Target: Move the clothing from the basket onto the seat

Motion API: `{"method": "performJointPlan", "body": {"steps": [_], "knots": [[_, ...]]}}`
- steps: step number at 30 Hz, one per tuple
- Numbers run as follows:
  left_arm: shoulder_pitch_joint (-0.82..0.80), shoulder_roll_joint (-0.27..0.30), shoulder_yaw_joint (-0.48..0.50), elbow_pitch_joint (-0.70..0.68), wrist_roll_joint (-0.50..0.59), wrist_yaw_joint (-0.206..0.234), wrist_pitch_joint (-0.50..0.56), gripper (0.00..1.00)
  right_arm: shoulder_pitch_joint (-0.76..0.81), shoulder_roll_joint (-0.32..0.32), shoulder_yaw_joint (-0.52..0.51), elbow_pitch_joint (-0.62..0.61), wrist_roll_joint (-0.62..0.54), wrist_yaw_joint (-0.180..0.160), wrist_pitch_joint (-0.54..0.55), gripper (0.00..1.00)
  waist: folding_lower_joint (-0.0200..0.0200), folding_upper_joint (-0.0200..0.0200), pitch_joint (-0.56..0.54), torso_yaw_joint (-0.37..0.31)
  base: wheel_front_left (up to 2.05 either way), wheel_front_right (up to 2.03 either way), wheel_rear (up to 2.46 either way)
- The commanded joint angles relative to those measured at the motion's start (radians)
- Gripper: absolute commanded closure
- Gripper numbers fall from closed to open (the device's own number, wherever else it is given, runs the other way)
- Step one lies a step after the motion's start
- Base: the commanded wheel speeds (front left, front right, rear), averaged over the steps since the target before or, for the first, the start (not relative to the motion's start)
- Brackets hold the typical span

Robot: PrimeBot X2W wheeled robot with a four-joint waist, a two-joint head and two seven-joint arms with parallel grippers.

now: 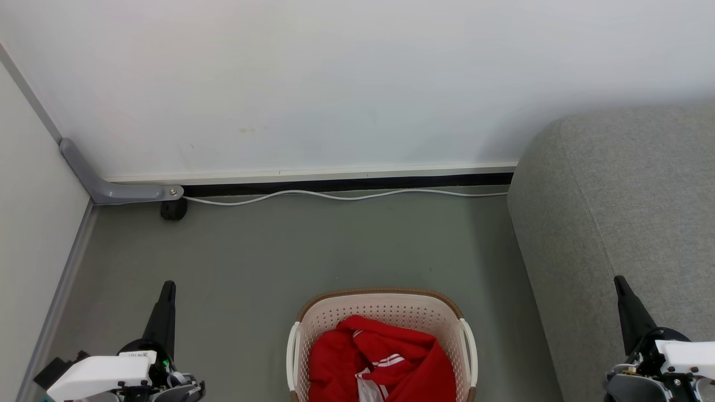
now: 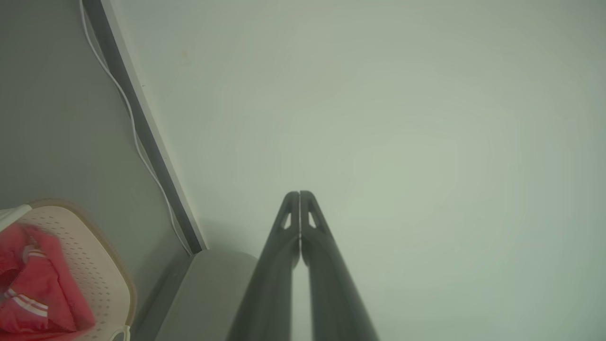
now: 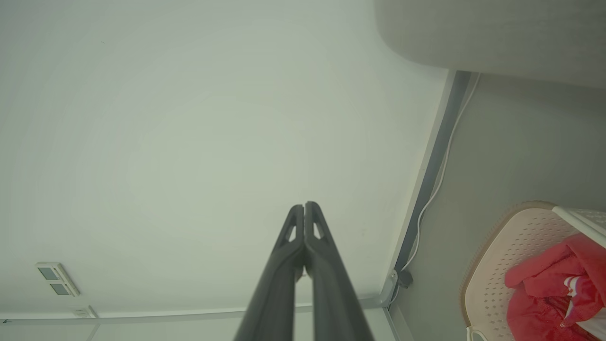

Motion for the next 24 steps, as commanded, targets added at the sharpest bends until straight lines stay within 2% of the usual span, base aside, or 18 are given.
{"method": "performJointPlan", "body": {"steps": [1, 24], "knots": [[-0.057, 0.015, 0.032, -0.028, -0.004, -0.007, 0.007, 1.0, -0.036, -0.011, 0.017, -0.03, 0.012, 0.004, 0.007, 1.0, 0.0, 0.0, 0.0, 0.0, 0.0, 0.0, 0.0], [-0.057, 0.015, 0.032, -0.028, -0.004, -0.007, 0.007, 1.0, -0.036, -0.011, 0.017, -0.03, 0.012, 0.004, 0.007, 1.0, 0.0, 0.0, 0.0, 0.0, 0.0, 0.0, 0.0]]}}
